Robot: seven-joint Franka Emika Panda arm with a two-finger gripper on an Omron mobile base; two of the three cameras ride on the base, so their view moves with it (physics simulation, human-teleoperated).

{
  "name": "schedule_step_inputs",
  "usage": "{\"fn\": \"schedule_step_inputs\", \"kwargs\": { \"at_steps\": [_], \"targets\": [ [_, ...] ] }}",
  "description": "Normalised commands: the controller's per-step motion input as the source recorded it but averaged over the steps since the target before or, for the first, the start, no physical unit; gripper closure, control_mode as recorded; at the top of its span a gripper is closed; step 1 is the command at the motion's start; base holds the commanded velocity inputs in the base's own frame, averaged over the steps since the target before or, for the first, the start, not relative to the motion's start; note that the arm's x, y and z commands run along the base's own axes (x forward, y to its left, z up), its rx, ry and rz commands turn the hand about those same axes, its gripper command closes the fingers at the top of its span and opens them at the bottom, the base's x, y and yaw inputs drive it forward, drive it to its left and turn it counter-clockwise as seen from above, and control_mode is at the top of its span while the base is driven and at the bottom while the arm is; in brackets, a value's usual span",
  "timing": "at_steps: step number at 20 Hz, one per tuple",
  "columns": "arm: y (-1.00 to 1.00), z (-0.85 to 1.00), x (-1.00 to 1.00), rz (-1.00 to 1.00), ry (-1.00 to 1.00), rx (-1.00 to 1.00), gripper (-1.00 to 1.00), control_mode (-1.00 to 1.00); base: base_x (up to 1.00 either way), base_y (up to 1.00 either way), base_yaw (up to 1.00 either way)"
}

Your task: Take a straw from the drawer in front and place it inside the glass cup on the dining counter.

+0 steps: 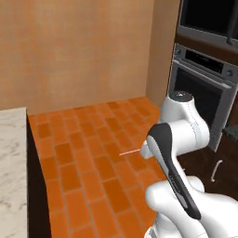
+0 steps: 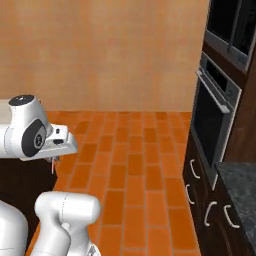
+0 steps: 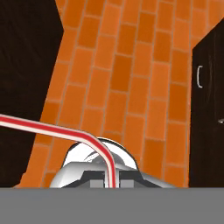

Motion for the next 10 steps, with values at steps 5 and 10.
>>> {"fn": "schedule_step_inputs", "kwargs": {
  "at_steps": [5,10],
  "targets": [
    [0.00,0.00,0.00,0.00,0.00,0.00,1.00,1.00,1.00,-0.27,0.32],
    [0.00,0.00,0.00,0.00,0.00,0.00,1.00,1.00,1.00,-0.26,0.31]
  ]
}}
